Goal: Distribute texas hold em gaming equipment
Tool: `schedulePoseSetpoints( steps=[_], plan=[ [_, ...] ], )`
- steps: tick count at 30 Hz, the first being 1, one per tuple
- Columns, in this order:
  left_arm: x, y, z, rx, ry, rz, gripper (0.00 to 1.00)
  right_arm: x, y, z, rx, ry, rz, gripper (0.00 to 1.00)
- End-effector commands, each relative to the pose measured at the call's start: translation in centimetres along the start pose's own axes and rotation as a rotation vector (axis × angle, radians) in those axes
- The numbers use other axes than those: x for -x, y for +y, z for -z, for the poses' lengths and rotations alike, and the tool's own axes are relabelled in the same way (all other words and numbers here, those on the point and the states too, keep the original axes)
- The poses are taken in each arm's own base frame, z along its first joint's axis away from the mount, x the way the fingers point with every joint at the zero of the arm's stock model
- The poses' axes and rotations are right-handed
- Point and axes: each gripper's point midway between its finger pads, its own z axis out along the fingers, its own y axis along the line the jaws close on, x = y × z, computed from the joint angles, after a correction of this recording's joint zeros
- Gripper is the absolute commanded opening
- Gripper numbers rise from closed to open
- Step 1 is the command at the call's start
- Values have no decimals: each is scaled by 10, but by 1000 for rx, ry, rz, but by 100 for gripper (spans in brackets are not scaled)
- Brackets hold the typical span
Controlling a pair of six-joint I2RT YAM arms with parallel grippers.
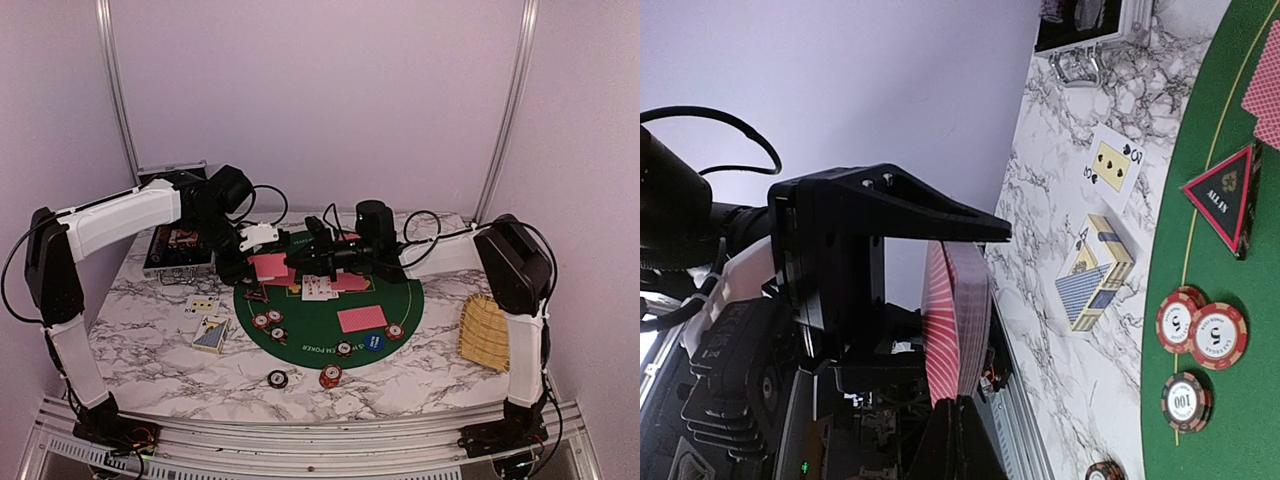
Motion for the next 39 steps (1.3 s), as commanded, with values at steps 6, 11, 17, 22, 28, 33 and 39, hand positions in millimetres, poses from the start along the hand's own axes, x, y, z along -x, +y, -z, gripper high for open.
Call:
schedulePoseSetpoints(
  steps=[6, 11, 17, 22, 28, 33, 39],
  plan=[
    [-11, 9, 0, 14, 20, 17, 0, 16, 21, 41, 31, -63, 33, 0],
    [-16, 14, -1, 15, 25, 31, 0, 21, 16, 67, 24, -104, 21, 0],
    [-18, 13, -3, 4, 23, 38, 0, 26, 13, 78, 30, -137, 10, 16],
    [-13, 14, -2, 1, 8, 46, 0, 21, 16, 39, -2, -71, 54, 54],
    [-8, 14, 0, 0, -6, 47, 0, 6, 8, -2, 7, 9, 39, 55],
    [-7, 14, 2, 2, -10, 43, 0, -2, 2, -21, 16, 48, 26, 51],
    [-6, 13, 3, 1, -14, 41, 0, -5, 2, -26, 32, 54, 19, 46]
  ],
)
